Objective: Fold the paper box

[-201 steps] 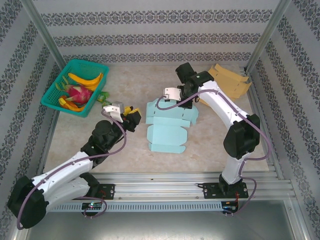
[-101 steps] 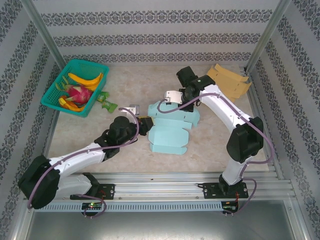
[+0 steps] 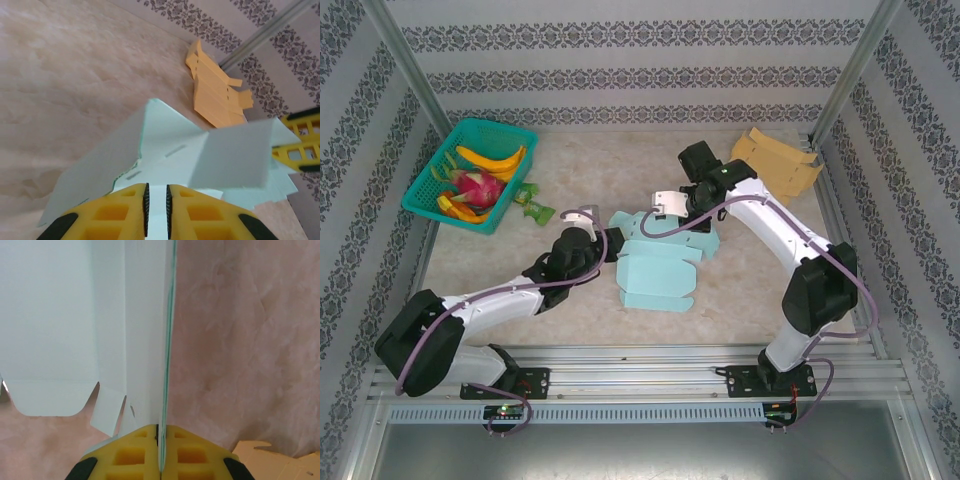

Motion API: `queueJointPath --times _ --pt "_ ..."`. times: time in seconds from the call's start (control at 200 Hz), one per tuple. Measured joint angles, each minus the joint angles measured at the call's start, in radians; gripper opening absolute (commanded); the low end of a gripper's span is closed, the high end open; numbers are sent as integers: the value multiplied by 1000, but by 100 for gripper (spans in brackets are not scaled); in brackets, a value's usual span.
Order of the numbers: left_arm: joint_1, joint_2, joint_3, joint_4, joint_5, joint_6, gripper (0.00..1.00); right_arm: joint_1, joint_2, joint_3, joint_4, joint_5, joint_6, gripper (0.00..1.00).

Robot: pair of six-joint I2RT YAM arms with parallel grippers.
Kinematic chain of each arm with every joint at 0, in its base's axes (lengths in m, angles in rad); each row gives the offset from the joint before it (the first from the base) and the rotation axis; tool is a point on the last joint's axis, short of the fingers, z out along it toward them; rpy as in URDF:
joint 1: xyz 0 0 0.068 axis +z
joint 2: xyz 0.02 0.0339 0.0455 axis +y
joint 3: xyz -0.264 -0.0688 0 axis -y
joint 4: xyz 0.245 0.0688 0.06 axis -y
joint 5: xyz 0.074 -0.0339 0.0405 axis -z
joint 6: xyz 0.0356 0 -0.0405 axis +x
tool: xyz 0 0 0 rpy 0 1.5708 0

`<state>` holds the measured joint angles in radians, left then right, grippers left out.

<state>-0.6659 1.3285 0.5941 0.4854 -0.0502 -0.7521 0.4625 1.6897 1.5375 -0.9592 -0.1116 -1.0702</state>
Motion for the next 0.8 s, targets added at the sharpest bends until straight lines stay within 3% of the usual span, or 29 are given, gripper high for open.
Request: queueJointPath --times 0.28,0.799 --pt "13 -2 18 -25 -17 -13 20 2 -10 -63 71 -10 -33 0" --pt "6 117 117 -23 92 -23 20 47 -10 -61 130 50 17 0"
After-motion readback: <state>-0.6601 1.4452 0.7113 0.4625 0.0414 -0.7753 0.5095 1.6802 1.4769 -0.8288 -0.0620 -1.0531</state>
